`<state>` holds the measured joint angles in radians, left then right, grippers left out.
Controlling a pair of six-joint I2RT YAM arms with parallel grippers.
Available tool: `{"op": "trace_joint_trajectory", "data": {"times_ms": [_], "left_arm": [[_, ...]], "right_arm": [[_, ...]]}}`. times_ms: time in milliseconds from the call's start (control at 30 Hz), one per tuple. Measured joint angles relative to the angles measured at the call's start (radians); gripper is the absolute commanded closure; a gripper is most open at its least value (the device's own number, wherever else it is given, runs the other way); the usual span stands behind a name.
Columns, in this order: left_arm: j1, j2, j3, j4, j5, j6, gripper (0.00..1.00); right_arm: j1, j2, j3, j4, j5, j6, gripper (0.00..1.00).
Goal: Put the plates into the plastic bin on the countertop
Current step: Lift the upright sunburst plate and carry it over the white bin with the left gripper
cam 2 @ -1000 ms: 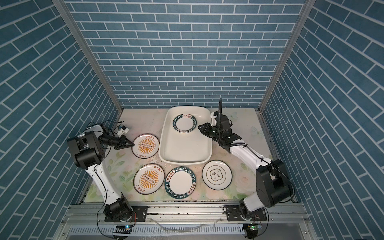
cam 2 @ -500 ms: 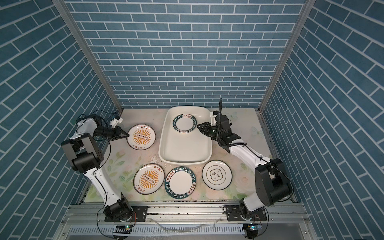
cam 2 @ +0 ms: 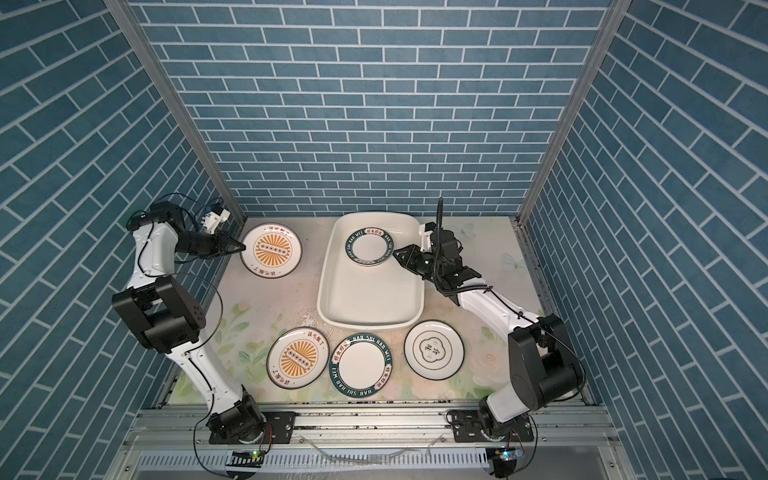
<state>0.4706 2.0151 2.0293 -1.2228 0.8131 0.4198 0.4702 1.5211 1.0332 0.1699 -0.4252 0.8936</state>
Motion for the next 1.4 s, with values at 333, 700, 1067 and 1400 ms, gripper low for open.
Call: {"op": "trace_joint_trajectory", "data": {"times_ms": [333,700,1067,1400], "left_arm": [[-0.083,-0.019,0.285,-0.101,0.003,-0.059,1.0],[-0.359,-0.02,0.333,-0.13,0.0,-0.113,1.0],[-0.605,0.006,0.184,-0.012,-0.032,-0.144,1.0],[-0.698,0.095,0.091,0.085,-0.053,-0.131,1.0]], "right_arm": [[-0.014,-0.002,0.0,-0.001,-0.004,0.0,0.75],[-0.163,-0.268,-0.025,-0.127,0.015,-0.013,0.73],[-0.269,-0.425,0.002,-0.383,-0.005,-0.099,0.73],[-0.308,-0.489,0.002,-0.52,-0.018,-0.118,0.73]]}}
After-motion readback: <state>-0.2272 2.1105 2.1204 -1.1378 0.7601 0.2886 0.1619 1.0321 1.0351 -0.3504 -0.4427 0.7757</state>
